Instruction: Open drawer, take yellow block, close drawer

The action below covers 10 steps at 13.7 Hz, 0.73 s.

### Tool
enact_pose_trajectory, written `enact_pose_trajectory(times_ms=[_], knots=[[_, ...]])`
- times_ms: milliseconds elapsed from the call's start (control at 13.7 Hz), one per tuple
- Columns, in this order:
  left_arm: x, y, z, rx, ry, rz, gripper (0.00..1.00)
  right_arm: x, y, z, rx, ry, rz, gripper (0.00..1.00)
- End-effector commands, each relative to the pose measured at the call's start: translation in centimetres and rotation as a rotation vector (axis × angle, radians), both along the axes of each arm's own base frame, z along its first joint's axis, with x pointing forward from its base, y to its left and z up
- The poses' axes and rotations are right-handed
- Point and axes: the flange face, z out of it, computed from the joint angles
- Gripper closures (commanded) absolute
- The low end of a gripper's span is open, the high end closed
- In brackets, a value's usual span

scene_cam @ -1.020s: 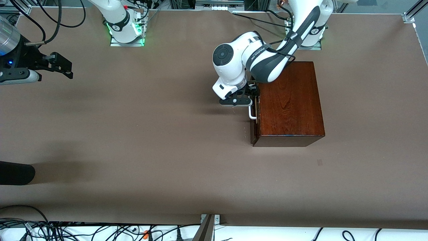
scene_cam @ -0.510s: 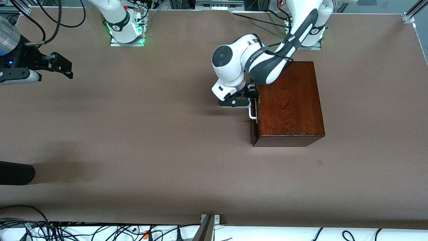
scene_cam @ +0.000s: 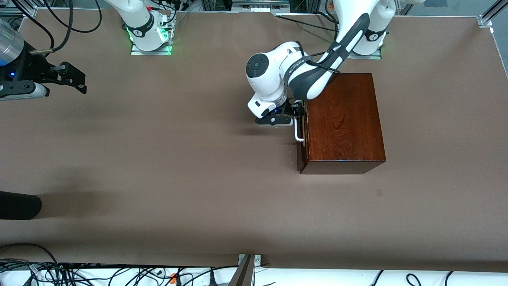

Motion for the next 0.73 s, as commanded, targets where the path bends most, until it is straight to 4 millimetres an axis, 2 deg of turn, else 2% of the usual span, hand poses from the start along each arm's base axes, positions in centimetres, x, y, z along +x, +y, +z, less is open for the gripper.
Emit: enact_pose_trajectory(times_ms=[0, 291, 656], knots=[[-0.4, -1.3, -0.7, 0.006, -0.019, -0.003, 0.0, 0.2, 0.0, 0.4, 0.017, -0.002, -0.006, 0.0], [-1.1, -2.5, -1.9, -0.017, -0.031, 0.027, 0.0, 0.2, 0.0, 0.3, 0.017, 0.0, -0.006, 0.0], [-1.3, -3.4, -1.8, -0.06, -0.046, 0.05, 0.0, 0.2, 0.0, 0.4, 0.017, -0.002, -0.006, 0.0]])
